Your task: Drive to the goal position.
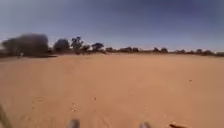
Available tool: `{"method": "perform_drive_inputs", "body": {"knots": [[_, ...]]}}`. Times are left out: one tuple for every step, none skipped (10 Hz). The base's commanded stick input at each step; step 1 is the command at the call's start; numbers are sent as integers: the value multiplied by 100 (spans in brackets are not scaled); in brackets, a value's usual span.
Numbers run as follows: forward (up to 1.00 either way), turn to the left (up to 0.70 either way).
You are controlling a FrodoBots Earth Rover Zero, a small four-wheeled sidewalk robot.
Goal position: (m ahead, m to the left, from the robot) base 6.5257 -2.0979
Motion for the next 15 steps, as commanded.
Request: {"method": "perform_drive_inputs", "body": {"knots": [[50,-1],[50,-1],[50,-1],[50,-1],[50,-1],[50,-1],[50,-1],[50,-1],[50,-1],[50,-1],[50,-1],[50,-1],[50,-1],[50,-1],[50,-1]]}}
